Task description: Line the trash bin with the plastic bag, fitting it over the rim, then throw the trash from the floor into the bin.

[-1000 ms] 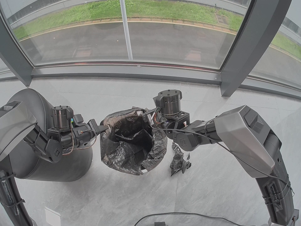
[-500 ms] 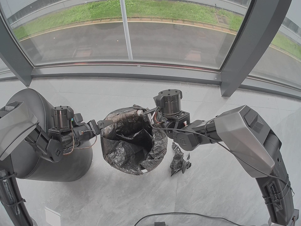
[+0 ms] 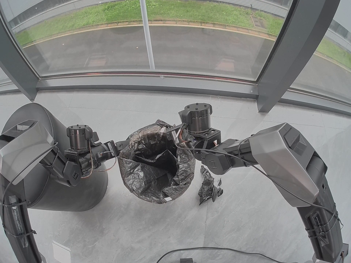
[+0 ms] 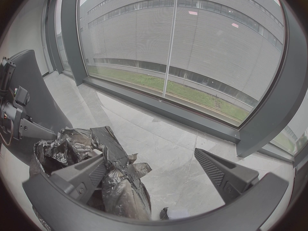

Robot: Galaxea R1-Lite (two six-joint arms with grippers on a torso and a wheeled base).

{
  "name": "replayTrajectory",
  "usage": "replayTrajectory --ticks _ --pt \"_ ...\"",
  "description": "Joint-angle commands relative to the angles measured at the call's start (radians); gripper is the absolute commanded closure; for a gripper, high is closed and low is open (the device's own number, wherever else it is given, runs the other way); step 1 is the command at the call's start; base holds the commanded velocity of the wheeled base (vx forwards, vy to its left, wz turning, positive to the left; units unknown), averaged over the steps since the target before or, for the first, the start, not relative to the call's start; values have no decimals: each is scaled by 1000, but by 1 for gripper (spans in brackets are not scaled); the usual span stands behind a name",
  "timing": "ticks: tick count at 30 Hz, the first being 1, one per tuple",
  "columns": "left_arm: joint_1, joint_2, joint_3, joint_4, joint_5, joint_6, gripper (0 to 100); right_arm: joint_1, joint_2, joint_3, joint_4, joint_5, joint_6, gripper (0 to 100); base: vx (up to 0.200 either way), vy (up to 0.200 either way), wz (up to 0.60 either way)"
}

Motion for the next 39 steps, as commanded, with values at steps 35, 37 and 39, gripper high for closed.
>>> replayTrajectory --ticks 35,37,39 --pt "-27 -242 250 -9 -54 -237 0 110 -194 268 115 24 216 0 0 0 0" --pt "-32 -268 277 -9 -85 -280 0 130 -202 276 117 40 254 0 0 0 0" --pt "-32 -285 289 -10 -95 -295 0 147 -201 271 123 47 265 0 0 0 0"
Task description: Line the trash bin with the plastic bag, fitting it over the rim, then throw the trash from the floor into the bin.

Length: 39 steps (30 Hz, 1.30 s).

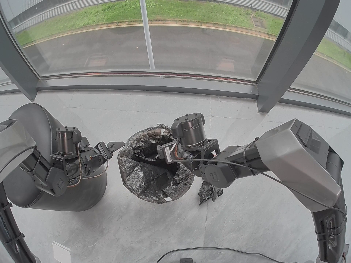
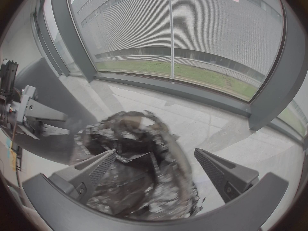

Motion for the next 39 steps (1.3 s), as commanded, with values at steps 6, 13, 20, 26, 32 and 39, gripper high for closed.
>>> replayTrajectory --ticks 6,13,20,26,32,39 --pt "-15 -116 81 -5 -26 -27 0 105 6 -13 10 20 31 0 0 0 0" --pt "-38 -138 136 -57 -23 -33 0 116 129 -123 18 19 27 0 0 0 0" --pt "-45 -158 225 -206 -27 -37 0 113 239 -223 36 19 28 0 0 0 0" --pt "-47 -173 233 -213 -29 -38 0 116 287 -269 64 19 28 0 0 0 0" --pt "-47 -195 234 -213 -29 -52 0 102 344 -326 72 17 28 0 0 0 0" --pt "-47 -190 228 -213 -29 -52 0 64 374 -363 95 17 28 0 0 0 0"
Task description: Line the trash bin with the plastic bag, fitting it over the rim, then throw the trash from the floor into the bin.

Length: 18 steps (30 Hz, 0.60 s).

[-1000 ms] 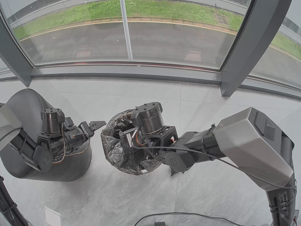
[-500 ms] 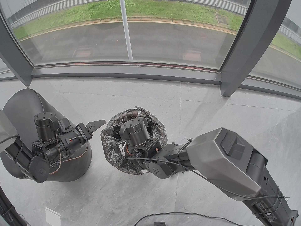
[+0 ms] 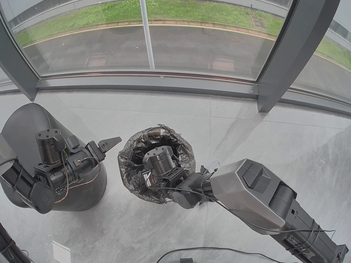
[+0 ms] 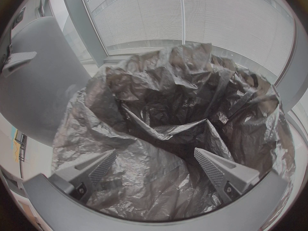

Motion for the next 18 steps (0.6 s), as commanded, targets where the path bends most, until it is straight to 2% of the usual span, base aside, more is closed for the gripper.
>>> replayTrajectory --ticks 1,7,11,18 --pt "0 -1 -4 0 -1 0 0 -19 39 -27 5 2 0 0 0 0 0" --pt "0 5 -7 0 -1 0 0 -19 34 -30 5 0 9 0 0 0 0" --pt "6 -2 -7 0 -1 0 0 -10 -36 -3 6 -12 40 0 0 0 0" --pt "8 4 -9 0 -1 0 0 35 -285 224 -3 -26 69 0 0 0 0"
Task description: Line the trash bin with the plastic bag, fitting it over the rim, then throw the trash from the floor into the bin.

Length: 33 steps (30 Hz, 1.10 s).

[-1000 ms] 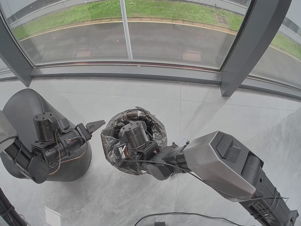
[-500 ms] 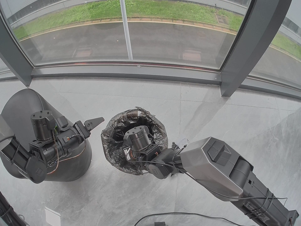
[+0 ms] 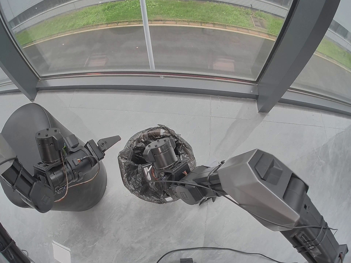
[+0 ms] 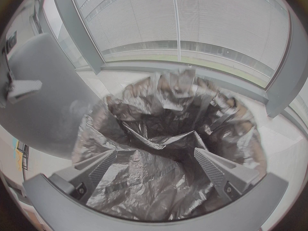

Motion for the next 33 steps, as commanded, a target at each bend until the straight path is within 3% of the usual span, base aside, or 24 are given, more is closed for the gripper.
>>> replayTrajectory --ticks 1,6,11,16,21,26,33 --pt "5 4 -5 0 0 0 0 46 -266 235 -17 -39 15 0 0 0 0" --pt "19 -2 -5 0 0 1 0 45 -384 451 -83 -53 23 0 0 0 0" --pt "30 -3 -8 -2 0 1 0 -61 -470 672 -243 -55 14 0 0 0 0" --pt "30 4 -6 -2 0 1 0 -155 -510 767 -282 -48 -8 0 0 0 0" --pt "30 4 -6 0 0 3 0 -274 -470 744 -284 -7 -87 0 0 0 0" --pt "30 3 -6 0 0 3 0 -337 -374 646 -272 37 -91 0 0 0 0" --pt "30 6 -6 0 0 3 0 -360 -213 414 -131 45 -89 0 0 0 0"
